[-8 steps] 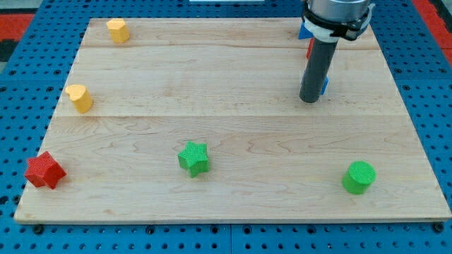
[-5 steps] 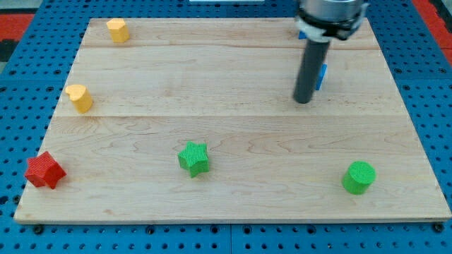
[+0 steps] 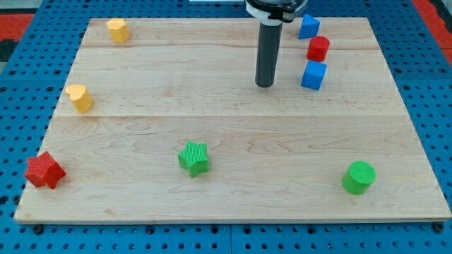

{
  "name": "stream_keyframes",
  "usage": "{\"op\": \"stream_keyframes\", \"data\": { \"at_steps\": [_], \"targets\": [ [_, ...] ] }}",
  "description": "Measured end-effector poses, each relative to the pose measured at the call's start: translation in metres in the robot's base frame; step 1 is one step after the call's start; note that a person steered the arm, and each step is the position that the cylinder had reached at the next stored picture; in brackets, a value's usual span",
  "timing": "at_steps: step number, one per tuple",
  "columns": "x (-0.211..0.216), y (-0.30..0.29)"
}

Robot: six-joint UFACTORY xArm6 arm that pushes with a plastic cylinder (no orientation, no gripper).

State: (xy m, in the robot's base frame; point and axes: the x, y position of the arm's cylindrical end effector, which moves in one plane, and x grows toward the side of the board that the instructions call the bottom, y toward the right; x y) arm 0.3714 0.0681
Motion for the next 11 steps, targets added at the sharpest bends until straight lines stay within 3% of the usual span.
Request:
{"op": "stream_keyframes", "data": {
  "at_steps": [5, 7, 9, 11],
  "targets": [
    [-0.001, 0.066],
    [0.07, 0.112],
    [0.094, 0.174],
    [0.135, 0.189]
  ]
}}
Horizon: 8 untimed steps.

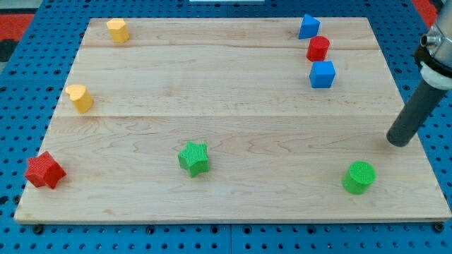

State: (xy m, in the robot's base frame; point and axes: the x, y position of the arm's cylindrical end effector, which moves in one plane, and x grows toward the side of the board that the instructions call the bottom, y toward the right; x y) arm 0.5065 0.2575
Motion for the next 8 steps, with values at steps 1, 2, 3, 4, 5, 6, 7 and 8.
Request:
{"op": "stream_keyframes", "data": {
  "at_steps": [1, 2, 3, 4, 5, 6, 7, 8],
  "targets": [
    [0.006, 0.0],
    [0.006, 0.0],
    [0.01, 0.0],
    [0.031, 0.005],
    [0.056, 0.002],
    [0.082, -0.027],
    [0.084, -0.069],
    [0.07, -0.087]
  ]
}}
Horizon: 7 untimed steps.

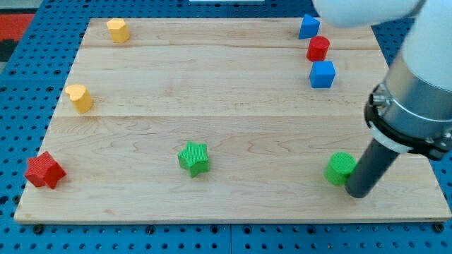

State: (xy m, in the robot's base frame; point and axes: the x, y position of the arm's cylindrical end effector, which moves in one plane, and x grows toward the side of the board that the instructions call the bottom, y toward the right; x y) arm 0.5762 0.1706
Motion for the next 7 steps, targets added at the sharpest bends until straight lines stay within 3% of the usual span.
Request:
{"op": "stream_keyframes", "data": {
  "at_steps": [7],
  "targets": [
    [-0.02, -0.021]
  ]
}}
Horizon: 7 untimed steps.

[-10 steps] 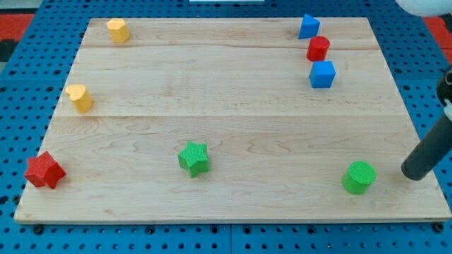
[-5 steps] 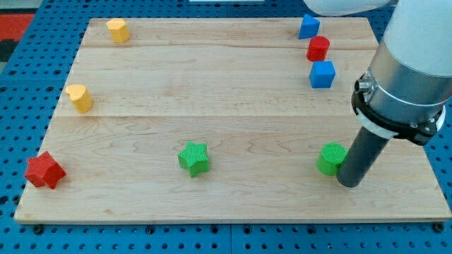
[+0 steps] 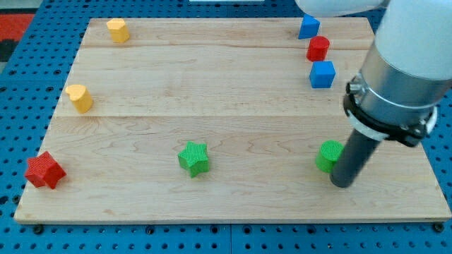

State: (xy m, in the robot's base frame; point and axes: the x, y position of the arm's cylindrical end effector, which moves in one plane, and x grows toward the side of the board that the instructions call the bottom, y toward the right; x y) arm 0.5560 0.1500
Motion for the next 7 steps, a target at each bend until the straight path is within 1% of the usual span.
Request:
{"op": "stream_keyframes", "data": {
  "at_steps": [1, 7],
  "targets": [
    [-0.0187, -0.0171],
    [-0.0187, -0.0116]
  ]
}}
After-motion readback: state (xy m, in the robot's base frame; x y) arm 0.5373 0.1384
